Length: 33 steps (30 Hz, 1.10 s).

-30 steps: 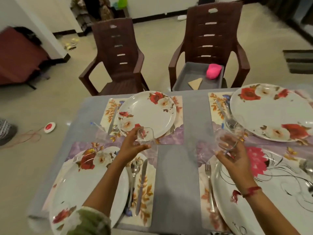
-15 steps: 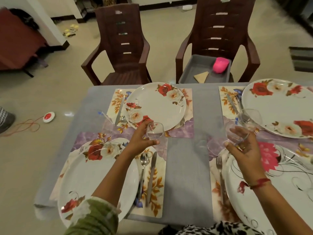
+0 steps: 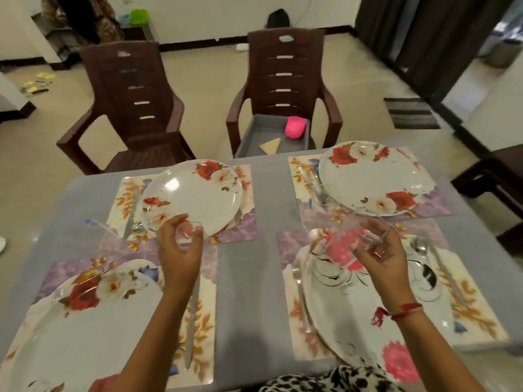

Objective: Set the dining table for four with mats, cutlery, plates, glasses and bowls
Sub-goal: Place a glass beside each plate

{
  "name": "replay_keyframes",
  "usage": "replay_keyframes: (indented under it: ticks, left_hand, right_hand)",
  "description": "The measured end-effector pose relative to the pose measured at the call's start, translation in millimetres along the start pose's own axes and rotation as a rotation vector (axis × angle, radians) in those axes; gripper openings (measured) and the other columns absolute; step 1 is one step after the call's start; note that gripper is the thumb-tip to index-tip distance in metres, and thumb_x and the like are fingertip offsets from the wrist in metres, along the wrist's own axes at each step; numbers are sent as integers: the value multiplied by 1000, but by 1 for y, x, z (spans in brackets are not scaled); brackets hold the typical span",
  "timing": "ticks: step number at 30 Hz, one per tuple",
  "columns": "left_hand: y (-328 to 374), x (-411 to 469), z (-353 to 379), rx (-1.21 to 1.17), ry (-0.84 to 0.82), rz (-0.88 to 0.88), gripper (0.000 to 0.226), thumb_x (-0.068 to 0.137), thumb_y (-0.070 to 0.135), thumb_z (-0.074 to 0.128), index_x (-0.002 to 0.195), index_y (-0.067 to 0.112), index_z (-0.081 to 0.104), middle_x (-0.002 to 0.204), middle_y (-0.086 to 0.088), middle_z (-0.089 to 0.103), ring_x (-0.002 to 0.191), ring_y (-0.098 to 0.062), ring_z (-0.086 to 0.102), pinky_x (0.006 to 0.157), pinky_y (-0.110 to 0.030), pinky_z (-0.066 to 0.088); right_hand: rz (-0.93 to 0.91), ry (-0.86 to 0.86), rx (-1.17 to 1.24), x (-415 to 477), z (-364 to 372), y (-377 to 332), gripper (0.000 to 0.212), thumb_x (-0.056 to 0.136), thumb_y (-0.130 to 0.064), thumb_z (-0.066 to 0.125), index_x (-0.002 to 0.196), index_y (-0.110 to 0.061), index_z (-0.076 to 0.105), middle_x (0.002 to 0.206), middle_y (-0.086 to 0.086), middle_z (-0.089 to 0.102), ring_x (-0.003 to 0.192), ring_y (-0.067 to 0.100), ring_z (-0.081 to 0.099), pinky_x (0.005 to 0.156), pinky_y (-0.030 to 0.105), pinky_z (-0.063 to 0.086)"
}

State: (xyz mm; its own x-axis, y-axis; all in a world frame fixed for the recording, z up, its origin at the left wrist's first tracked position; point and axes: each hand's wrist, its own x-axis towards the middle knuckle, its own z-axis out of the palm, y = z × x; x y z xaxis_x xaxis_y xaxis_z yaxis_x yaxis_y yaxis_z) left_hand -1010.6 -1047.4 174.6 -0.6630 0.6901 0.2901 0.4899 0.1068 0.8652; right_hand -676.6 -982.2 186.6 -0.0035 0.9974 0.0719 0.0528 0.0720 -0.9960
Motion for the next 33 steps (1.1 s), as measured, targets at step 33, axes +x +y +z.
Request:
replay_keyframes:
  ticks: [33]
  left_hand:
    - [138, -130, 212, 59, -133, -32, 31, 82, 36, 57, 109, 20, 58, 107, 4, 59, 102, -10, 54, 82, -15, 40]
  right_hand:
    - [123, 109, -160, 155, -188, 100, 62, 71, -23, 81, 121, -15, 47, 119, 0, 54, 112, 19, 53, 89, 25, 48]
